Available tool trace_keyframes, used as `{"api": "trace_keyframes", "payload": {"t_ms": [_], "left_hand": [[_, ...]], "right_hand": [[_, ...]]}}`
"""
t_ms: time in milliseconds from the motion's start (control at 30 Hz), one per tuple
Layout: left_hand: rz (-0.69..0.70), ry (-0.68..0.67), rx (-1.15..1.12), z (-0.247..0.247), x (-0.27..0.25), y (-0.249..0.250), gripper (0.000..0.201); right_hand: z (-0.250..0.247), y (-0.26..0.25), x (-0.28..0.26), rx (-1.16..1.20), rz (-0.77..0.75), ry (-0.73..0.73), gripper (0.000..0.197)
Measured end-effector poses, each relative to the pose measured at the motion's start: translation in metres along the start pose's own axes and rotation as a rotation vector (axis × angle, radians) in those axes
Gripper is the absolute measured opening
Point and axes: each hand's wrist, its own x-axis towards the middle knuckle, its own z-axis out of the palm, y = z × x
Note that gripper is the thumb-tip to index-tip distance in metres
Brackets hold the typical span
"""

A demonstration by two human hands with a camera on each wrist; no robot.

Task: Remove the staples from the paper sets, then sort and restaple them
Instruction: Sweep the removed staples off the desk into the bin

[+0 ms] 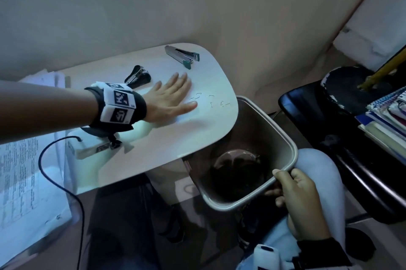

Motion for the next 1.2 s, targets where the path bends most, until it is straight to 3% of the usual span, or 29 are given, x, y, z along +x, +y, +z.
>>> {"api": "trace_keyframes", "payload": {"t_ms": [267,367,467,567,700,833,933,1067,1200], "left_hand": [[0.180,-0.054,-0.115,0.007,-0.009,0.055,0.097],[0.122,0.032,-0.293,0.012,-0.016,0.052,0.088],[-0.082,0.158,-0.437,0.025,-0.033,0.045,0.085],[-0.229,0.111,-0.398,0.049,-0.053,0.041,0.092],[-0.192,0.186,-0.328,0.060,-0.047,0.060,0.095],[-0.187,0.244,-0.334,0.048,-0.022,0.088,0.081],[-0.170,0.282,-0.338,0.039,-0.002,0.098,0.082],[-0.093,0.272,-0.304,0.031,0.013,0.106,0.085],[0.242,0.277,-0.124,0.038,0.005,0.110,0.085]], "right_hand": [[0.003,-0.001,-0.001,0.000,0.001,0.001,0.018],[0.002,-0.002,-0.002,0.011,-0.006,0.007,0.020],[0.001,-0.007,-0.003,0.044,-0.011,0.018,0.015],[0.000,-0.013,-0.003,0.083,-0.005,0.023,0.014],[0.002,-0.015,-0.005,0.106,0.010,0.030,0.015],[0.006,-0.019,-0.008,0.131,0.025,0.022,0.018],[0.007,-0.023,-0.010,0.147,0.033,0.022,0.023],[0.010,-0.026,-0.010,0.128,0.020,0.039,0.026],[0.009,-0.029,-0.010,0.089,0.011,0.052,0.021]]}}
